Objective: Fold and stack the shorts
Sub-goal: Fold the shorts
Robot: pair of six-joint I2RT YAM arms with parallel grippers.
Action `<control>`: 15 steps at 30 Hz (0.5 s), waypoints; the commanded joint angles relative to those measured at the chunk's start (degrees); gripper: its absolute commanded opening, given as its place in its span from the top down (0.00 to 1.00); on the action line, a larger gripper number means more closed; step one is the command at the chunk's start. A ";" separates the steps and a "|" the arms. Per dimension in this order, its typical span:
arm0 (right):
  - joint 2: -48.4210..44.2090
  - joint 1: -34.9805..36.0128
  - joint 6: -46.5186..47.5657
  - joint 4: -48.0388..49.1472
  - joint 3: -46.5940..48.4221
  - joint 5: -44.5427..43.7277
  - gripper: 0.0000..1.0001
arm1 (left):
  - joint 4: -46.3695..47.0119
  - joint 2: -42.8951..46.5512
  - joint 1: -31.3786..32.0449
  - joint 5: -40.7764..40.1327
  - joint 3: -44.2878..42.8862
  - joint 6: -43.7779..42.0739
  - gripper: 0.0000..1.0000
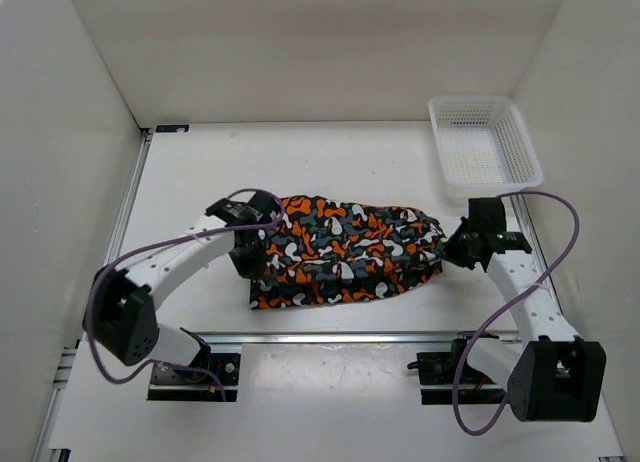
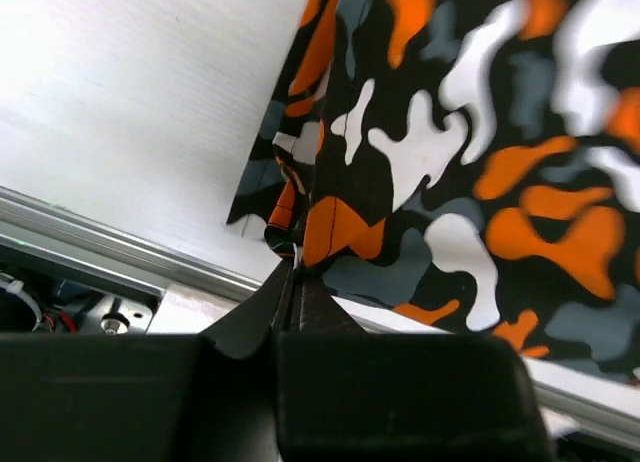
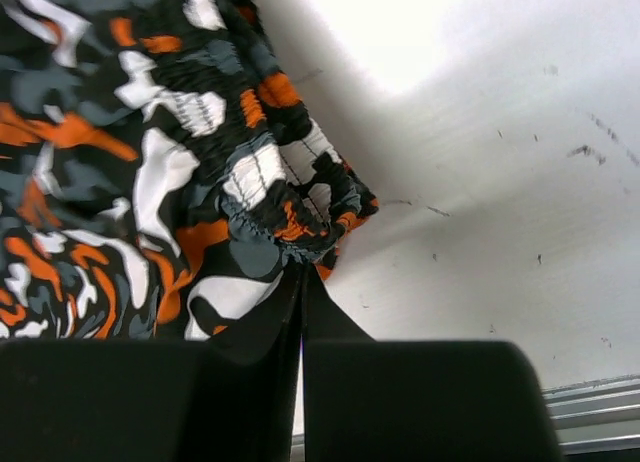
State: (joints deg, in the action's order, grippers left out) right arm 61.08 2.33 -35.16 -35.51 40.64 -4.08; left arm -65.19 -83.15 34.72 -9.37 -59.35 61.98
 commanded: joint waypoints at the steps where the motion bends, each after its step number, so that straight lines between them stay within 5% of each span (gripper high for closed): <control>1: -1.58 0.13 2.29 -0.53 6.19 0.64 1.00 | -6.96 7.82 -1.93 -5.14 -5.85 0.08 0.90; 7: -2.90 1.18 2.90 -2.99 7.71 2.93 1.00 | -8.90 13.27 -5.36 -4.97 -7.36 -1.77 0.90; 13: -5.18 1.80 1.32 -2.99 -1.69 2.32 1.00 | -1.46 15.13 -4.58 3.81 6.86 -0.55 0.90; 14: -5.18 1.80 1.32 -2.21 -2.58 2.32 0.96 | -0.21 15.13 -4.57 4.70 8.53 -0.54 0.90; 15: -4.22 1.80 1.32 -1.68 -3.28 2.32 0.71 | 1.10 15.13 -3.79 5.93 10.12 0.16 0.88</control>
State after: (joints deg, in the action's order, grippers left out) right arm 56.27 4.21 -34.13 -36.73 39.77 -0.73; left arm -66.83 -68.88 30.22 -7.27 -52.66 61.45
